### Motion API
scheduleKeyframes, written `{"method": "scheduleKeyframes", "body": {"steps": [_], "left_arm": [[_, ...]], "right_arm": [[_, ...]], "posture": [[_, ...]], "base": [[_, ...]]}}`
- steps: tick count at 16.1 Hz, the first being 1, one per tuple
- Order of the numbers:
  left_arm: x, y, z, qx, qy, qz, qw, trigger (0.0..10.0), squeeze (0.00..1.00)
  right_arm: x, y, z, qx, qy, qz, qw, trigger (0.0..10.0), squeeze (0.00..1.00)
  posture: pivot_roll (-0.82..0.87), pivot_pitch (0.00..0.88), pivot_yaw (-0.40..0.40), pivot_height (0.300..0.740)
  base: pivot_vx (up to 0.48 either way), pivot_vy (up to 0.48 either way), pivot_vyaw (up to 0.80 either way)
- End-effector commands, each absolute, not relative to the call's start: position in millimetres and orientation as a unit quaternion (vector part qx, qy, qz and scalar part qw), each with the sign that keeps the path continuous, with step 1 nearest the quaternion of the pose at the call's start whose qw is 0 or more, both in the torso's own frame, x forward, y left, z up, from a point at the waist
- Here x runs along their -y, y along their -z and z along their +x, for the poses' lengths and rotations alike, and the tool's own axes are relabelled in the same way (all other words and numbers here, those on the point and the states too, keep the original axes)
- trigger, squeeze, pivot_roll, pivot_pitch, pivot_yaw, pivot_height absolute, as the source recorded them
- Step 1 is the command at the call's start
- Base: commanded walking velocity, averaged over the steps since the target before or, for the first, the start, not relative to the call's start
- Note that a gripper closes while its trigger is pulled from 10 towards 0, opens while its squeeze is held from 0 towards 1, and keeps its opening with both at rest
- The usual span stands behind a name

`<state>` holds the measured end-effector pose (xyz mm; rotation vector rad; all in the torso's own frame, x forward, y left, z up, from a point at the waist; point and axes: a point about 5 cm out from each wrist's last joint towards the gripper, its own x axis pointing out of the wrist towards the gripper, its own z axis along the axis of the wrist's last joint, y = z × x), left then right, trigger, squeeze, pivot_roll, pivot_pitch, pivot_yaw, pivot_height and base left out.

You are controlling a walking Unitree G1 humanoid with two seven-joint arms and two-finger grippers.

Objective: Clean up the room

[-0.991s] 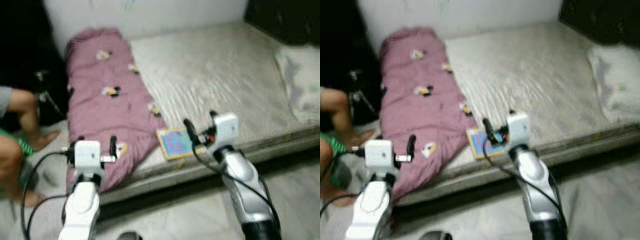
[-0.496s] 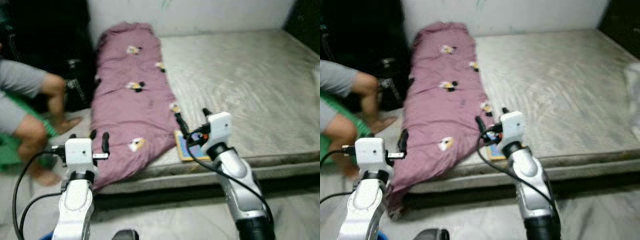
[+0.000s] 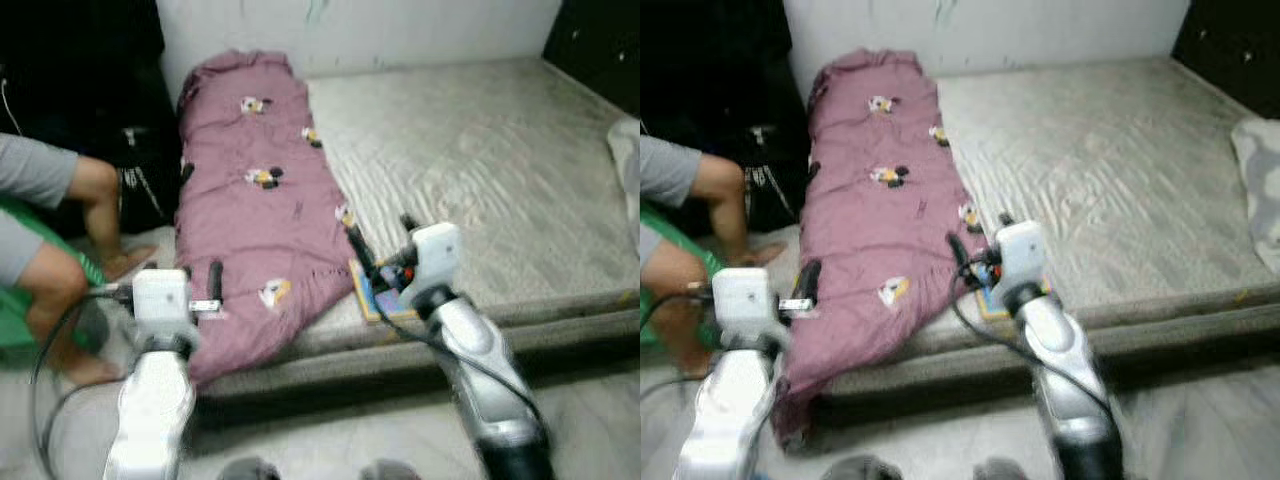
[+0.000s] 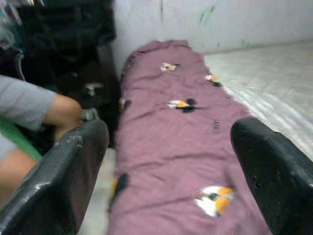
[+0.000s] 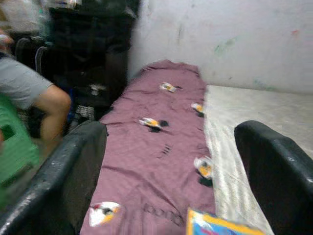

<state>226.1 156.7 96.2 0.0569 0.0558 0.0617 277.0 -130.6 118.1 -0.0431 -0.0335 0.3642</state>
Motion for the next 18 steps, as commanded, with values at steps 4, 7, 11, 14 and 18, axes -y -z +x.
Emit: {"method": "scheduleKeyframes", "body": {"steps": [4, 7, 11, 14, 18], "left_arm": [[-165.5, -97.7, 225.4, -0.023, -0.033, 0.051, 0.998, 10.0, 0.0], [-167.4, -98.5, 223.6, -0.023, -0.041, 0.043, 0.998, 10.0, 0.0], [-167.2, -100.2, 223.5, -0.019, -0.026, 0.03, 0.999, 10.0, 0.0], [-164.4, -102.0, 222.2, -0.014, -0.008, 0.018, 1.0, 10.0, 0.0], [-162.7, -102.3, 221.7, -0.012, 0.002, 0.01, 1.0, 10.0, 0.0]], "right_arm": [[122.2, -126.1, 277.3, 0.031, -0.192, -0.02, 0.981, 10.0, 0.0], [121.3, -125.6, 274.4, 0.032, -0.196, -0.026, 0.98, 10.0, 0.0], [122.3, -124.7, 273.9, 0.028, -0.193, -0.024, 0.98, 10.0, 0.0], [124.8, -123.6, 274.3, 0.025, -0.187, -0.027, 0.982, 10.0, 0.0], [126.8, -123.4, 275.1, 0.024, -0.179, -0.028, 0.983, 10.0, 0.0]], "posture": [[-0.07, 0.0, 0.02, 0.74], [-0.06, 0.0, 0.021, 0.74], [-0.06, 0.0, 0.019, 0.74], [-0.06, 0.0, 0.018, 0.74], [-0.06, 0.0, 0.015, 0.74]], "base": [[0.0, 0.12, 0.0], [0.0, 0.0, 0.45], [0.0, 0.0, 0.54], [0.0, 0.0, 0.0], [0.217, 0.0, 0.0]]}}
